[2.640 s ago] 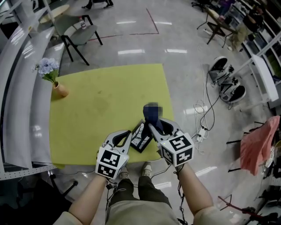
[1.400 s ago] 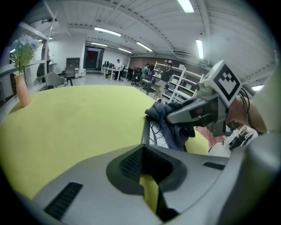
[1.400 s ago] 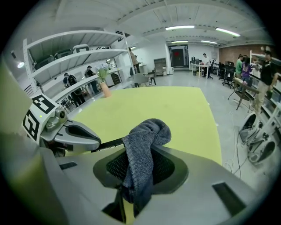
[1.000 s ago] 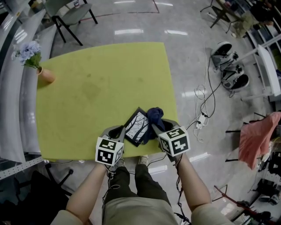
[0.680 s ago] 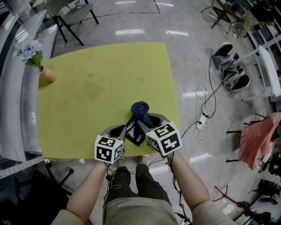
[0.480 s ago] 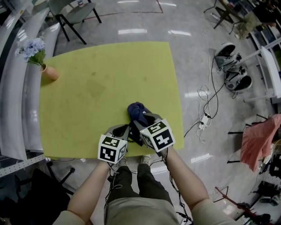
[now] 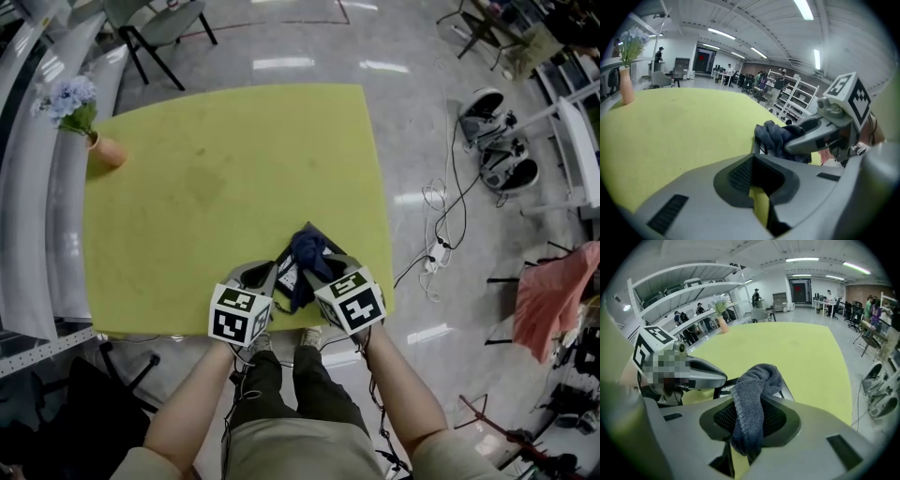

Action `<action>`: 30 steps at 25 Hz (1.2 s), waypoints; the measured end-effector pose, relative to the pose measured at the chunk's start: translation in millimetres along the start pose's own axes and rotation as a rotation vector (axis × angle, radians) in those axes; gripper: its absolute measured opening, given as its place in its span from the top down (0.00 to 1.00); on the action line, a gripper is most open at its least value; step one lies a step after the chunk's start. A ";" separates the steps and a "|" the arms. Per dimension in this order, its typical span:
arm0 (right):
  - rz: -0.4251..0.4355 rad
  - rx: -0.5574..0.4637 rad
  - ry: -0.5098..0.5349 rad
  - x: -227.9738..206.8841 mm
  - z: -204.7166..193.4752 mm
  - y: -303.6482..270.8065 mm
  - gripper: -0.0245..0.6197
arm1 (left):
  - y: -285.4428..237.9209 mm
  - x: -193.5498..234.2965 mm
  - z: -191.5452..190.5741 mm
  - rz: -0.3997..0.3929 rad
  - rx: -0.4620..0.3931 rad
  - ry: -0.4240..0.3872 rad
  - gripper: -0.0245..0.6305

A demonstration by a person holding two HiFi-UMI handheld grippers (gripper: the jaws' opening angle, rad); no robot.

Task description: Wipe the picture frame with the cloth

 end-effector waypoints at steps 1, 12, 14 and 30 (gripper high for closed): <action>0.003 0.002 -0.015 -2.7 -5.9 3.6 0.79 | 0.4 0.6 -0.4 -0.004 -0.003 0.004 0.95; 0.066 -0.079 -0.107 -4.6 -6.7 28.8 0.78 | 0.3 0.0 -1.9 -0.007 -0.007 -0.037 0.95; 0.063 -0.100 -0.090 4.1 3.2 27.8 0.78 | 3.7 -1.2 -4.1 0.000 -0.004 -0.061 0.95; 0.075 -0.018 -0.009 49.6 10.9 -19.0 0.79 | 9.9 8.9 -11.8 -0.009 -0.020 0.002 0.95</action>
Point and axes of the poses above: the fingertips, and each gripper's own axes: y backward along the fingers, x to its left, z out of its top, the point moved 8 cm from there along y, backward along the fingers, and after that the axes turned 7 degrees about x, right-handed, at the moved point
